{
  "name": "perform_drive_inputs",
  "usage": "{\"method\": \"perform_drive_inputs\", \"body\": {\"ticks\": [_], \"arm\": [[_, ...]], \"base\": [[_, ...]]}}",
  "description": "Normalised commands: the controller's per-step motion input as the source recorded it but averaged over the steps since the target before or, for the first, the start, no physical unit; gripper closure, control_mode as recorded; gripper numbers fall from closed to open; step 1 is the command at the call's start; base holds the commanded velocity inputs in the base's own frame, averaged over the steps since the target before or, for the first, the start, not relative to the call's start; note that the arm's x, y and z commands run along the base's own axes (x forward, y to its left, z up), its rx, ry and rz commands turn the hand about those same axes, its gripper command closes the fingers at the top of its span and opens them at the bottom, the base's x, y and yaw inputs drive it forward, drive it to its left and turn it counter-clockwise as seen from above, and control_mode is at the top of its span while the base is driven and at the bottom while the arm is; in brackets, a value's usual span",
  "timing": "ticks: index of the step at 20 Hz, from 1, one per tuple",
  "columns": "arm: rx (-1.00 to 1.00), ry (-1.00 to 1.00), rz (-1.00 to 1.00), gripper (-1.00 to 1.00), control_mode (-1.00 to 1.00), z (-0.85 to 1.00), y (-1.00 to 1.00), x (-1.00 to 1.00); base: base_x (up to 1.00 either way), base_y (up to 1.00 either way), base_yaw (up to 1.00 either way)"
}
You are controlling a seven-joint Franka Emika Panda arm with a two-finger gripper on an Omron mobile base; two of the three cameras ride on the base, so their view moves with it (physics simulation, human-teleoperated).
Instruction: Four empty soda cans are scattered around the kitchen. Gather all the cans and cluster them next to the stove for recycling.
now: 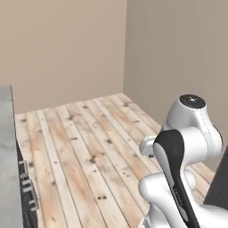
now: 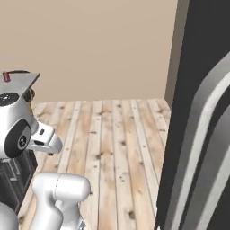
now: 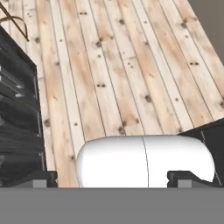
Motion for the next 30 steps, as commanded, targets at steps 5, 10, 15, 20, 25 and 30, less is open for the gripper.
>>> {"method": "perform_drive_inputs", "body": {"ticks": [5,10,15,20,25,30], "arm": [[0.00,0.00,0.00,-1.00,1.00,0.00,0.00,0.00],[0.00,0.00,0.00,-1.00,1.00,0.00,0.00,0.00],[0.00,0.00,0.00,-1.00,1.00,0.00,0.00,0.00],[0.00,0.00,0.00,-1.00,1.00,0.00,0.00,0.00],[0.00,0.00,0.00,-1.00,1.00,0.00,0.00,0.00],[0.00,0.00,0.00,-1.00,1.00,0.00,0.00,0.00]], "base": [[1.00,0.12,0.07],[0.99,0.10,0.12],[0.87,0.00,0.26],[0.79,0.00,0.38],[0.63,-0.19,0.42],[0.27,-0.62,0.45]]}}
